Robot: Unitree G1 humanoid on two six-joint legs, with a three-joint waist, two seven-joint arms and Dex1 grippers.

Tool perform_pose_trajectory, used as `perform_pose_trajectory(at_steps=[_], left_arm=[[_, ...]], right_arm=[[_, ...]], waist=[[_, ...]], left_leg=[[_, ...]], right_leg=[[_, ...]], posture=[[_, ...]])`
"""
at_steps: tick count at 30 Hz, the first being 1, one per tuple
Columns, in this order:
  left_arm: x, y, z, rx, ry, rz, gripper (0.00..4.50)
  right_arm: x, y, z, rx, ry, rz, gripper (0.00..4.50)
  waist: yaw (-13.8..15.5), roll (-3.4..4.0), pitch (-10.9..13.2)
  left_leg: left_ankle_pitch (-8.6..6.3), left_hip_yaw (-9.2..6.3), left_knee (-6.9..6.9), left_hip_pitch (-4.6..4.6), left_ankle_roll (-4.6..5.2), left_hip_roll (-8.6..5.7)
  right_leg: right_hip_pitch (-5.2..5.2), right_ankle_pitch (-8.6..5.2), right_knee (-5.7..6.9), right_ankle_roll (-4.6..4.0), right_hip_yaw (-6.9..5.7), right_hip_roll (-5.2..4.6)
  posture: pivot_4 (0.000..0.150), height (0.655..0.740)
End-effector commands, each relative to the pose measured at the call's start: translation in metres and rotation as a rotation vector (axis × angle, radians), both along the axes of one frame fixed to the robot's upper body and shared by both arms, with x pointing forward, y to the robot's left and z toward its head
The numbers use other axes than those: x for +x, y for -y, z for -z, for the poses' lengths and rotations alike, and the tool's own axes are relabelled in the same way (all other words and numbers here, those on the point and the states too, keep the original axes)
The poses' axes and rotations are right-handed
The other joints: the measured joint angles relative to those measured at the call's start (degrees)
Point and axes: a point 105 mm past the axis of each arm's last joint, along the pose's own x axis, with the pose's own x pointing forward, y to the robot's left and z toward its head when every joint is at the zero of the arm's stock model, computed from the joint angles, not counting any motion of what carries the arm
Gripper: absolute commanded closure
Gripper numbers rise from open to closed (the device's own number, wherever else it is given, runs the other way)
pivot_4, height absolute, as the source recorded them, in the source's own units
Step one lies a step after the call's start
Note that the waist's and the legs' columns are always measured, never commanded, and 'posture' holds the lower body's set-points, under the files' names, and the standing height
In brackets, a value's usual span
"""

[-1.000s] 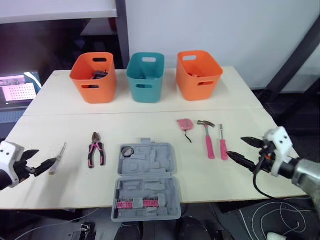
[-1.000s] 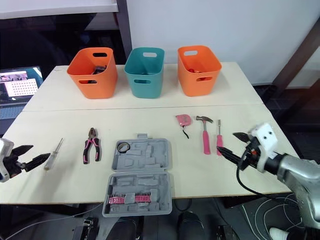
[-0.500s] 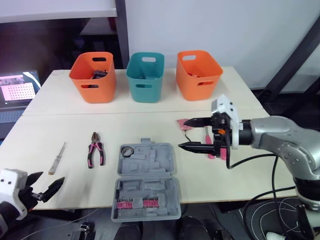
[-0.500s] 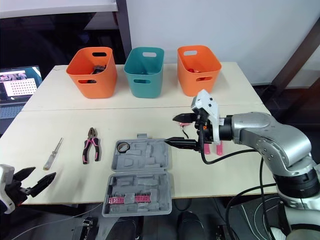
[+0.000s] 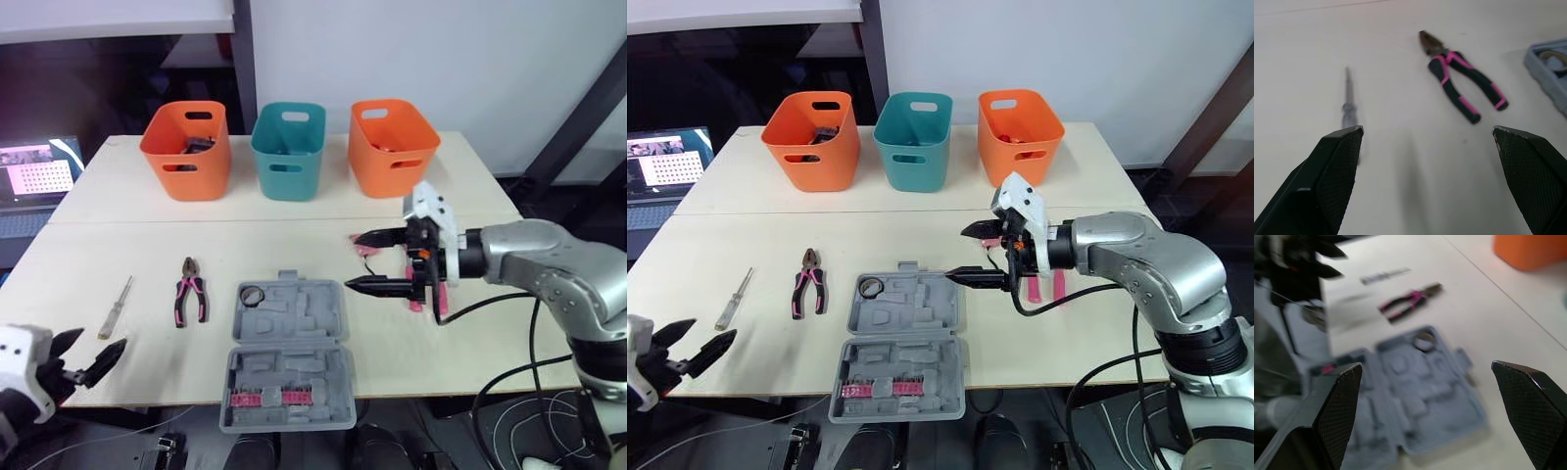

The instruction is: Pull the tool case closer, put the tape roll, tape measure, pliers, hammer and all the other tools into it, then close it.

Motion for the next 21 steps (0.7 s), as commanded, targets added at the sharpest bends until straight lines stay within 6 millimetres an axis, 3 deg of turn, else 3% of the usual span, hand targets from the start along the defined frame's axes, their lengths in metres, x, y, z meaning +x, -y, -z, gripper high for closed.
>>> perform_pose_trajectory(at_steps=[1,5,10,17,21], left_arm=[[0.021,0.028,-0.017,0.056,-0.039,0.199,0.07],[0.056,0.067,-0.059,0.109,0.006,0.457,0.07],[0.072,0.1,-0.079,0.191,0.003,0.734,0.07],[0.09,0.122,-0.106,0.224,0.051,0.897,0.07],[0.086,0.129,-0.105,0.199,0.009,0.928,0.07]], right_arm=[[0.009,0.014,0.009,-0.061,0.054,0.116,0.0],[0.009,0.017,0.021,-0.062,0.086,0.222,0.0],[0.001,0.017,0.036,-0.082,0.106,0.336,0.0],[0.003,0.013,0.045,-0.03,0.076,0.485,0.0],[0.027,0.018,0.055,0.108,-0.002,0.649,0.0]], waist=[[0.09,-0.03,-0.02],[-0.17,-0.01,0.0],[-0.96,0.03,0.01],[-1.44,-0.03,0.04],[-1.99,-0.04,0.04]], left_leg=[[0.0,-0.01,0.01,-0.01,0.0,0.0],[0.01,-0.01,0.07,-0.04,0.01,0.0],[0.0,0.14,-0.08,0.03,0.04,0.0],[0.01,0.0,-0.2,0.05,0.07,0.08],[0.01,0.04,-0.2,0.1,0.07,0.08]], right_leg=[[-0.01,0.0,0.0,0.0,0.0,0.02],[-0.07,0.01,0.13,-0.01,0.0,0.04],[-0.09,0.02,0.15,0.03,0.14,0.08],[-0.14,0.08,0.23,0.18,0.15,0.28],[-0.12,0.08,0.23,0.19,0.26,0.28]], posture=[[0.15,0.74],[0.15,0.74],[0.15,0.74],[0.15,0.74],[0.15,0.74]])
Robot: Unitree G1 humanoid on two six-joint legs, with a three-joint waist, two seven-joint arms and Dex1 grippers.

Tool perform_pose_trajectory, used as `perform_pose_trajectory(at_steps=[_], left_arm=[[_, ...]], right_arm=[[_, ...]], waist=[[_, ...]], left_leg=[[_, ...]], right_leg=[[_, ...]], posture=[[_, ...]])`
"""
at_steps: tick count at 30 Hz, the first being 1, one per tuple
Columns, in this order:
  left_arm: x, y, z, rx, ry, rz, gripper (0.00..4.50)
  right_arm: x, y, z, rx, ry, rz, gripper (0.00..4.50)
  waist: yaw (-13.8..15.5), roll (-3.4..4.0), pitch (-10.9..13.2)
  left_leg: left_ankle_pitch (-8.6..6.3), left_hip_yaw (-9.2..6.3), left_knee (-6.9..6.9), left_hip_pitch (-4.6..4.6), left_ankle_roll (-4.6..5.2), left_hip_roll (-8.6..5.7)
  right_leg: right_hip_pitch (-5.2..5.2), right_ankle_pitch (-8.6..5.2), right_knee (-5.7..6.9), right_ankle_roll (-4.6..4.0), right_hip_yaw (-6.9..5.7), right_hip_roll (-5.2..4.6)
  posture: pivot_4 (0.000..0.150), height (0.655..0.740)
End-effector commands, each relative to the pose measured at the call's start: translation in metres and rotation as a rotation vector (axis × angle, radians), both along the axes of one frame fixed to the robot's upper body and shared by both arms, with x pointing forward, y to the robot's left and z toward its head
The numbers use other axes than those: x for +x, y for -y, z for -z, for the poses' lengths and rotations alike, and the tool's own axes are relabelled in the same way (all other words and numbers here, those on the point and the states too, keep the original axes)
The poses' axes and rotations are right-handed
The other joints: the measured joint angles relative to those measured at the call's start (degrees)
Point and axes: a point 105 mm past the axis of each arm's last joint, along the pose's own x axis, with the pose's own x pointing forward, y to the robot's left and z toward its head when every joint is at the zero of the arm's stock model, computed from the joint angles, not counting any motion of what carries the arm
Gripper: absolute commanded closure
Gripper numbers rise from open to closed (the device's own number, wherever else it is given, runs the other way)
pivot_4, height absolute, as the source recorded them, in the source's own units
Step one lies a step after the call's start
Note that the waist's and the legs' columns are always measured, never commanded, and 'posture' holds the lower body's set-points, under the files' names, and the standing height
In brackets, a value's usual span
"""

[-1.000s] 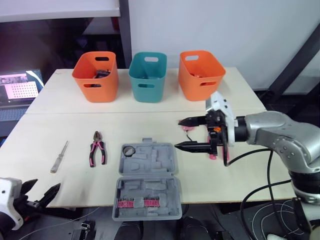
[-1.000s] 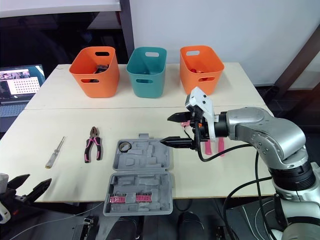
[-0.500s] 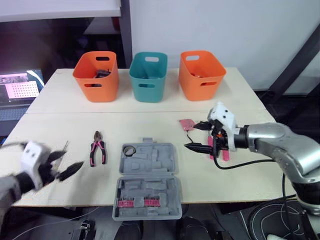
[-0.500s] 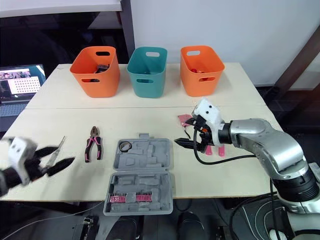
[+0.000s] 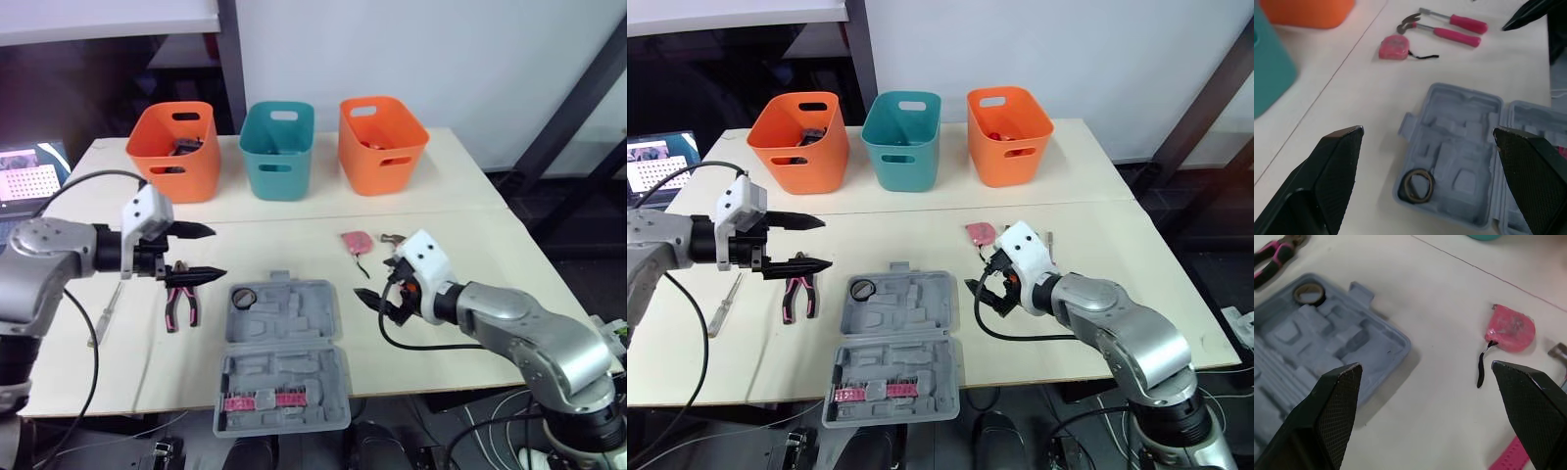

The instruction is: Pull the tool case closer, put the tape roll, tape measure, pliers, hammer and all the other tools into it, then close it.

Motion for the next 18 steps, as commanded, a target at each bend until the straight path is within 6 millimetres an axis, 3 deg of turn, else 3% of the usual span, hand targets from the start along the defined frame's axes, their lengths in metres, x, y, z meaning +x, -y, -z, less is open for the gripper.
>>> perform_pose_trajectory(at_steps=[1,8,18], left_arm=[[-0.005,0.005,-0.004,-0.002,-0.03,0.011,0.07],[-0.011,0.01,-0.003,-0.01,-0.008,-0.04,0.07],[-0.017,0.006,-0.003,-0.011,-0.011,-0.103,0.07]], right_arm=[[0.024,0.014,0.0,0.086,0.024,0.166,0.0],[0.069,0.026,0.02,0.065,0.025,0.297,0.0],[0.101,-0.001,0.054,0.11,-0.038,0.269,0.0]], waist=[[0.04,0.01,0.0],[0.14,0.02,0.02],[-0.1,0.03,0.02]], left_leg=[[0.0,-0.01,0.0,0.0,0.0,0.0],[0.01,0.02,0.0,0.01,0.01,-0.01],[0.01,-0.03,-0.06,0.09,0.01,0.1]], right_leg=[[0.0,0.01,0.02,0.02,0.01,0.02],[-0.02,0.03,0.05,0.04,0.11,0.04],[-0.02,0.04,0.11,0.05,0.45,0.46]], posture=[[0.15,0.74],[0.15,0.74],[0.15,0.74]])
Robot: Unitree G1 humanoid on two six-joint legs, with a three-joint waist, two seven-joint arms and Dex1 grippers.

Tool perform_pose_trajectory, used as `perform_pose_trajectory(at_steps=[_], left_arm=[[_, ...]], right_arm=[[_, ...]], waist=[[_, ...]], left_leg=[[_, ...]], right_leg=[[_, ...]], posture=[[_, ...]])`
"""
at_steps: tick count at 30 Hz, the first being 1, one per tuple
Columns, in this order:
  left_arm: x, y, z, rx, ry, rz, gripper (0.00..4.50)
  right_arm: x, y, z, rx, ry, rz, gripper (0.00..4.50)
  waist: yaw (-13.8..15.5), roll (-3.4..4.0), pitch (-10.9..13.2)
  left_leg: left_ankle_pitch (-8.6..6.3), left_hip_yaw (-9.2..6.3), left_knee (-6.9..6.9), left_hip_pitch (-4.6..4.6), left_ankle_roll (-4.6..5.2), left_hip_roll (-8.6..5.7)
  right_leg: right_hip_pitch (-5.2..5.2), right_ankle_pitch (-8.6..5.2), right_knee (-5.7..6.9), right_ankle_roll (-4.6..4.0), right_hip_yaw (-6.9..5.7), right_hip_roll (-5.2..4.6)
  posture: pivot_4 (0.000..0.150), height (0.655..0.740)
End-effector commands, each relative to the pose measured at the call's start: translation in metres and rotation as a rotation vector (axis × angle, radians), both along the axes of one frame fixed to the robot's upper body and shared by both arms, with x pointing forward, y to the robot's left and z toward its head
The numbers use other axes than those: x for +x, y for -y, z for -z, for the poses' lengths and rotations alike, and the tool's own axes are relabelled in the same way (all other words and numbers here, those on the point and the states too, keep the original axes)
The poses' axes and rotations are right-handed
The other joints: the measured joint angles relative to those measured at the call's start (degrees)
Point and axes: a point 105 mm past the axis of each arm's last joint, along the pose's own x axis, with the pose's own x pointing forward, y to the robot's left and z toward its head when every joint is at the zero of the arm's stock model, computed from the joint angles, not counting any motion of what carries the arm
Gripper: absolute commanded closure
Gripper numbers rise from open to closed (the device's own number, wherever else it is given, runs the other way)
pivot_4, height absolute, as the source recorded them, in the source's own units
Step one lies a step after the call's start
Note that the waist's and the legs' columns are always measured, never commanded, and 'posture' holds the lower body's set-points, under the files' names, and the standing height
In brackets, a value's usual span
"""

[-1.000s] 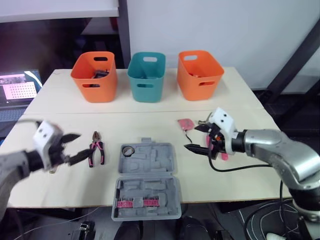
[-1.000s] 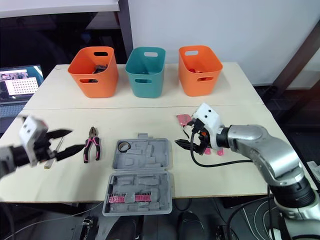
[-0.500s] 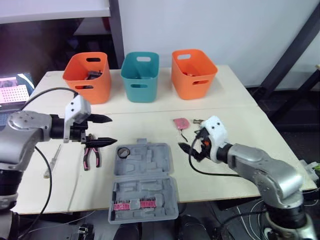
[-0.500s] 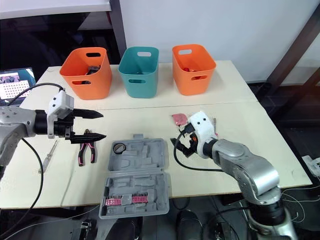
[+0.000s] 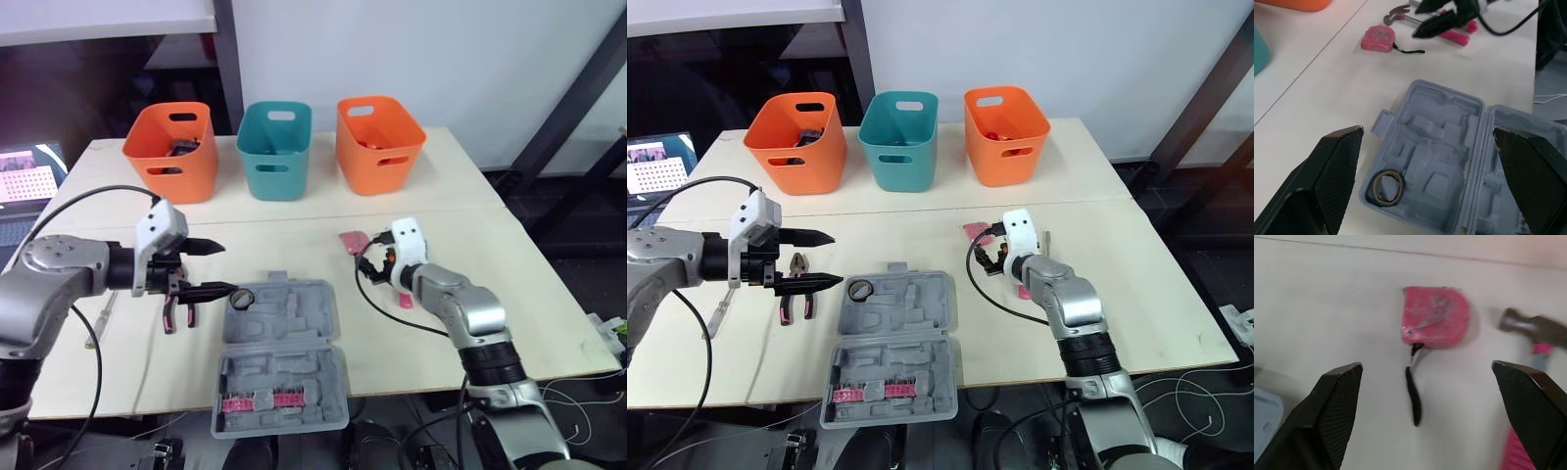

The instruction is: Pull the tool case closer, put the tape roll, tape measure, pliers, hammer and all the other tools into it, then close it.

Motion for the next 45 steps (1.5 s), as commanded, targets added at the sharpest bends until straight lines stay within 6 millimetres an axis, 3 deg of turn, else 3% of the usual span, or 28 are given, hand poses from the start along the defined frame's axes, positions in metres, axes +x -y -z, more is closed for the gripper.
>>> perform_pose_trajectory(at_steps=[1,9,12,19,26,34,39,45], left_arm=[[-0.002,-0.005,-0.012,0.014,0.055,-0.023,0.07],[-0.012,-0.011,-0.007,0.014,0.028,-0.057,0.07],[-0.014,-0.014,-0.005,0.015,0.029,-0.071,0.0],[-0.011,-0.011,-0.005,0.012,0.04,-0.075,0.0],[-0.01,-0.006,0.0,-0.002,0.02,-0.065,0.0],[-0.006,0.007,0.006,0.016,0.037,0.006,0.0],[0.006,0.022,0.006,0.031,0.124,0.064,0.0],[0.011,0.028,0.03,0.038,0.113,0.106,0.0]], right_arm=[[0.009,-0.014,-0.004,0.002,0.049,-0.039,0.0],[0.022,-0.027,0.018,0.018,0.014,-0.05,0.0],[0.027,-0.025,0.029,0.014,-0.007,-0.035,0.83],[0.033,-0.018,0.039,0.012,-0.011,-0.007,4.4],[0.028,-0.012,0.041,0.033,-0.025,-0.024,4.47],[-0.013,-0.012,0.047,0.04,-0.123,-0.15,4.47],[-0.064,-0.011,0.049,0.023,-0.196,-0.224,4.47],[-0.113,-0.005,0.053,-0.022,-0.259,-0.239,4.47]], waist=[[-0.1,0.0,0.0],[-0.12,0.0,0.0],[-0.14,0.0,0.0],[-0.23,-0.01,-0.01],[-0.34,-0.01,-0.01],[0.24,0.0,-0.03],[0.8,0.03,-0.06],[0.34,0.03,-0.07]], left_leg=[[0.0,0.0,0.0,0.01,0.0,0.0],[0.0,0.0,0.0,0.02,-0.01,0.0],[0.01,0.0,0.0,0.03,-0.01,0.01],[0.04,-0.03,0.01,0.17,-0.04,0.04],[0.04,-0.03,0.01,0.21,-0.04,0.06],[0.04,-0.03,0.01,0.19,-0.04,0.06],[0.04,-0.15,0.0,0.19,-0.04,0.07],[0.04,-0.07,0.02,0.14,-0.04,0.05]], right_leg=[[0.0,0.0,0.0,0.0,0.09,0.06],[0.01,0.0,0.0,0.0,0.27,0.15],[0.0,0.0,0.01,-0.01,0.28,0.16],[0.12,0.05,0.03,-0.09,0.42,0.31],[0.14,0.06,0.07,-0.1,0.45,0.34],[0.16,0.05,0.04,-0.09,0.45,0.34],[0.19,0.01,0.05,-0.1,0.41,0.38],[0.17,0.01,-0.03,-0.11,0.5,0.38]], posture=[[0.15,0.74],[0.15,0.74],[0.15,0.74],[0.15,0.74],[0.15,0.74],[0.15,0.74],[0.15,0.74],[0.15,0.74]])
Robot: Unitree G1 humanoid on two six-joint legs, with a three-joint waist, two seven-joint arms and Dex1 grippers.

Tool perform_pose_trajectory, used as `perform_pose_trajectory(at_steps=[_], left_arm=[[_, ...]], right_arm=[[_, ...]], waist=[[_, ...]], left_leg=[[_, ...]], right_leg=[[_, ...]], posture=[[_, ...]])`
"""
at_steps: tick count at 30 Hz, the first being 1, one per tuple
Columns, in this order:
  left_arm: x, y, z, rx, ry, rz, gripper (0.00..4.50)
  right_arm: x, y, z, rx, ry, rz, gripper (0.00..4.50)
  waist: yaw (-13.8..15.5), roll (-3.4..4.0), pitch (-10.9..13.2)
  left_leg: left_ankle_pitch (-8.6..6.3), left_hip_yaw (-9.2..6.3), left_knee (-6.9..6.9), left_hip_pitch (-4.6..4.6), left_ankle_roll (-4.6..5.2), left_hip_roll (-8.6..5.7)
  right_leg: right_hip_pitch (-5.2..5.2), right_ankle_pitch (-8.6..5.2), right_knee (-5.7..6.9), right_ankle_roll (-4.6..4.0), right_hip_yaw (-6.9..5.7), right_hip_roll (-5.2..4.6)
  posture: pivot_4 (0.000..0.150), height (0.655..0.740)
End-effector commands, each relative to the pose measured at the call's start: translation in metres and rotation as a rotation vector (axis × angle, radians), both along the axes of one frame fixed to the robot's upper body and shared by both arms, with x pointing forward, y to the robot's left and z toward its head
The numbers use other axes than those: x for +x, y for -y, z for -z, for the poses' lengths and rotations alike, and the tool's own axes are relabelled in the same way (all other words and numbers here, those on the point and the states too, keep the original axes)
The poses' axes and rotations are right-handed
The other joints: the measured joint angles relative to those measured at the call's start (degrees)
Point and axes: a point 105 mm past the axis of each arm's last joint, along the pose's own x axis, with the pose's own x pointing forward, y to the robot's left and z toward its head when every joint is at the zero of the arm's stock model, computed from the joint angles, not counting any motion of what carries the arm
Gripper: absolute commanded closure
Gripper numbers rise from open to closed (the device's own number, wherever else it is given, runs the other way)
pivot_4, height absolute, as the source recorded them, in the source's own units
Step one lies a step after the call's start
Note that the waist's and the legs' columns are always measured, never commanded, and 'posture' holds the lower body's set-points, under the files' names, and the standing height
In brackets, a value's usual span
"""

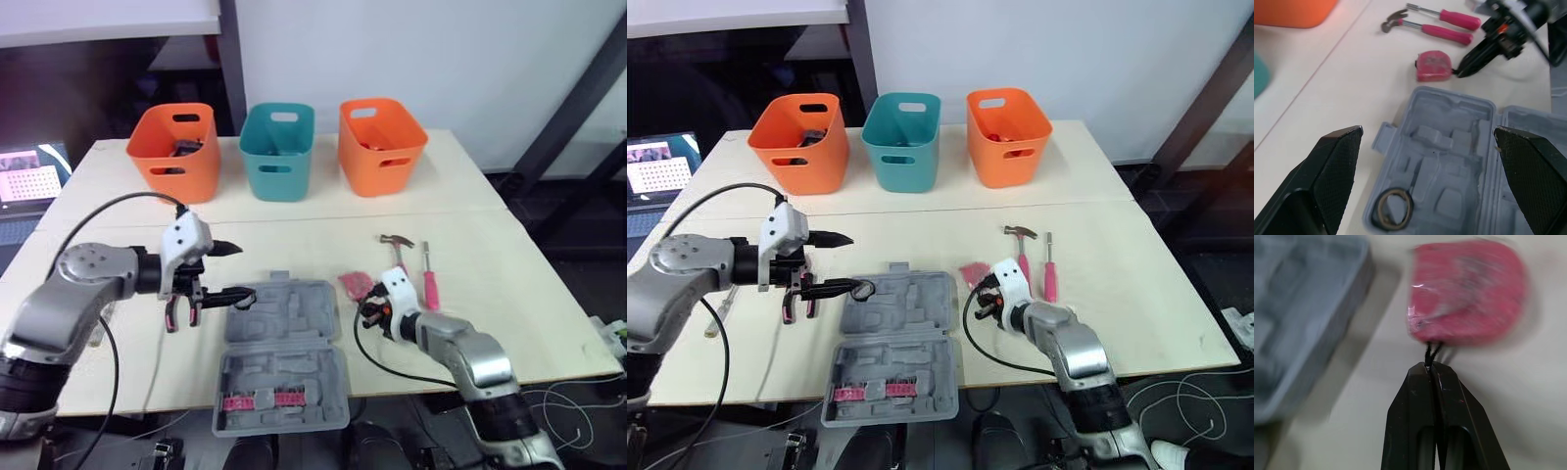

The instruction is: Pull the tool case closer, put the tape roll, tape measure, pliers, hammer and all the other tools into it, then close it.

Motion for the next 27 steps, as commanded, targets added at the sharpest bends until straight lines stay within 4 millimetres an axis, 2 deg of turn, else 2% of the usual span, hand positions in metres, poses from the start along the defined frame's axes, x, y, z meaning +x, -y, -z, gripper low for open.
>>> perform_pose_trajectory(at_steps=[1,6,14,27], left_arm=[[0.001,0.004,0.001,-0.003,0.03,0.04,0.0],[0.0,0.01,0.005,0.001,0.006,0.093,0.0],[-0.007,0.011,0.009,0.009,-0.054,0.154,0.0],[-0.016,0.014,0.01,-0.018,-0.089,0.212,0.0]], right_arm=[[-0.03,-0.005,0.002,-0.006,-0.051,-0.041,4.47],[-0.054,-0.006,0.004,0.003,-0.094,-0.035,4.47],[-0.073,-0.005,0.007,0.018,-0.155,-0.004,4.47],[-0.083,-0.009,0.009,0.053,-0.196,0.024,4.47]], waist=[[0.12,0.0,0.0],[0.18,-0.02,-0.01],[0.18,-0.02,-0.01],[0.18,-0.02,-0.01]], left_leg=[[0.0,-0.01,-0.01,0.0,0.0,0.0],[0.0,-0.06,0.07,-0.01,0.0,0.02],[0.0,-0.07,0.31,-0.08,0.0,0.02],[0.0,-0.09,0.33,-0.09,0.0,0.02]], right_leg=[[-0.02,0.0,0.03,0.0,-0.01,0.0],[0.01,-0.09,0.02,-0.17,-0.03,0.02],[0.04,-0.1,0.02,-0.22,-0.02,0.01],[0.05,-0.11,0.02,-0.22,-0.02,0.01]], posture=[[0.15,0.74],[0.15,0.74],[0.15,0.74],[0.15,0.74]])
